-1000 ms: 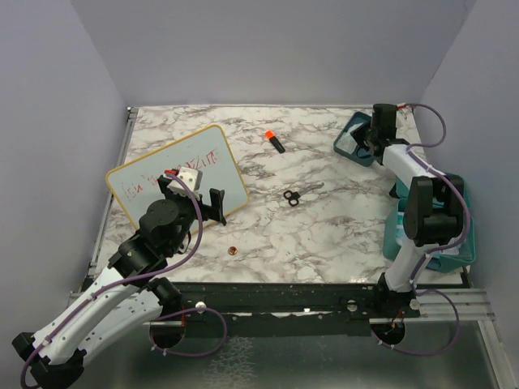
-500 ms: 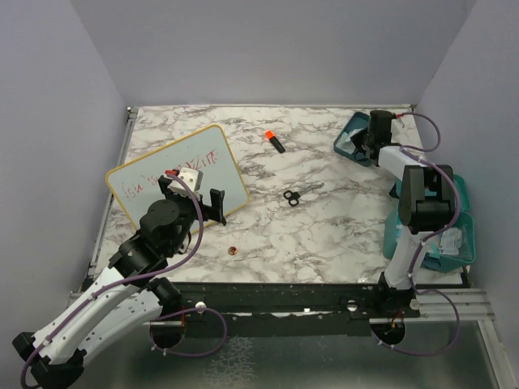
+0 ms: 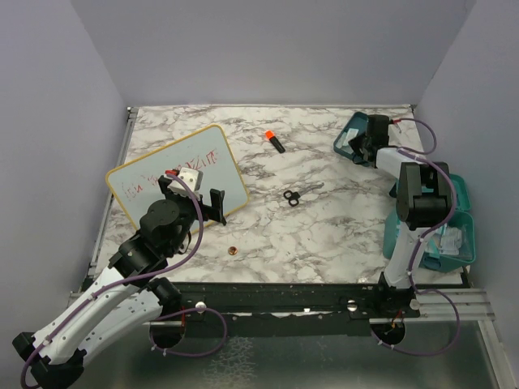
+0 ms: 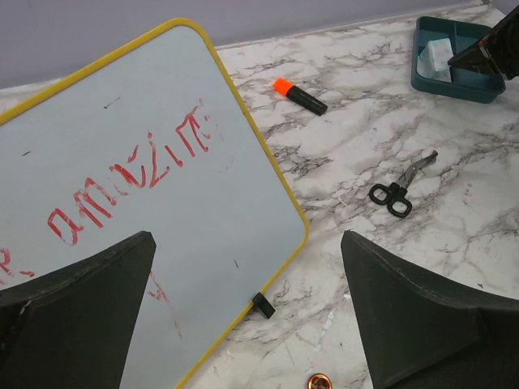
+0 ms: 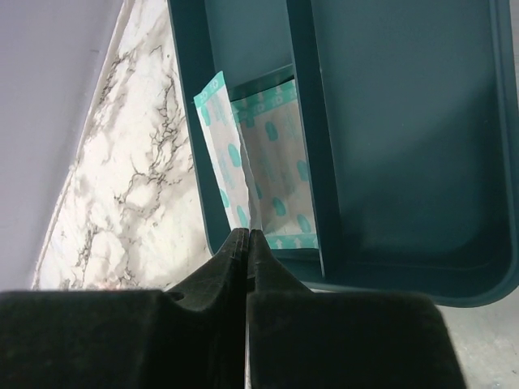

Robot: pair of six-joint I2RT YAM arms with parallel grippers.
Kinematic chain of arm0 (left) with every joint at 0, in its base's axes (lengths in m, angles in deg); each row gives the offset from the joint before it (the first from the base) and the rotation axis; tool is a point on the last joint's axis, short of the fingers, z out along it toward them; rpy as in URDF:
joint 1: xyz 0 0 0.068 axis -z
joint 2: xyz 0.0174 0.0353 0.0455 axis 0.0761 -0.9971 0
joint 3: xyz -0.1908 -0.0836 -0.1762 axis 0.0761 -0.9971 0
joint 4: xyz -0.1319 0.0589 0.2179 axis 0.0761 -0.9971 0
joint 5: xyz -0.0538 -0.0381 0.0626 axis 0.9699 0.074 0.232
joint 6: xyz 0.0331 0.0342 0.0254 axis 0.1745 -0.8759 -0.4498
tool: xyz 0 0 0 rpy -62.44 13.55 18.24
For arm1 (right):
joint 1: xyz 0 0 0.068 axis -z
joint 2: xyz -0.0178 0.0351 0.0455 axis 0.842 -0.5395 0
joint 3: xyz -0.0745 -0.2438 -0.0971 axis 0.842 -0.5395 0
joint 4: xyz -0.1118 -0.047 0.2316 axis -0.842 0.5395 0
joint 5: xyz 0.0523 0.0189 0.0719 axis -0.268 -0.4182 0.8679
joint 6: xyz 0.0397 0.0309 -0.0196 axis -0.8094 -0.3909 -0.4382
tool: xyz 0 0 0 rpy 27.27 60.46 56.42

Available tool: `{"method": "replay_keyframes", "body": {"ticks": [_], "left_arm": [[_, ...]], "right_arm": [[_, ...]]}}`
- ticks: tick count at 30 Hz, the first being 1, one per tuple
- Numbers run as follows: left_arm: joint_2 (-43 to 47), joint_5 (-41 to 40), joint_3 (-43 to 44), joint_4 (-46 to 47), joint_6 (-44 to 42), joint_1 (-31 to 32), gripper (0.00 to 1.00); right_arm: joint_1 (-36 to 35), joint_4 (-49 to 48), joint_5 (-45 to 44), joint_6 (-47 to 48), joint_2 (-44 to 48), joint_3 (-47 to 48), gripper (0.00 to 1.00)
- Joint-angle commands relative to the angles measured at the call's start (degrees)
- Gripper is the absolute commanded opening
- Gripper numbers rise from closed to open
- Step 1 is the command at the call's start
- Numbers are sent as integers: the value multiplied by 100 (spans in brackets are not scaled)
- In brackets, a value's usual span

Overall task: Organize the medicine kit
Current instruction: Place the medical item at the medicine box compartment.

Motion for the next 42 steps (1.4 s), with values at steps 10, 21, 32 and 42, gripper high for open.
{"method": "replay_keyframes", "body": {"ticks": [10,21,32,42], "left_arm": [[14,114,-45,102,-32,-9,99],[14,90,-54,100,-39,-9,99],[8,-4,-63,114,-56,-13,99],[13,-35,-89,130,-65,-13,99]], "right_arm": [[21,802,-792,-119,-4,-11,5],[22,512,-223,-205,-296,186,5],[25,1053,-393,263,175,453,27],[-19,1769,359,859,1021,115,43]]}}
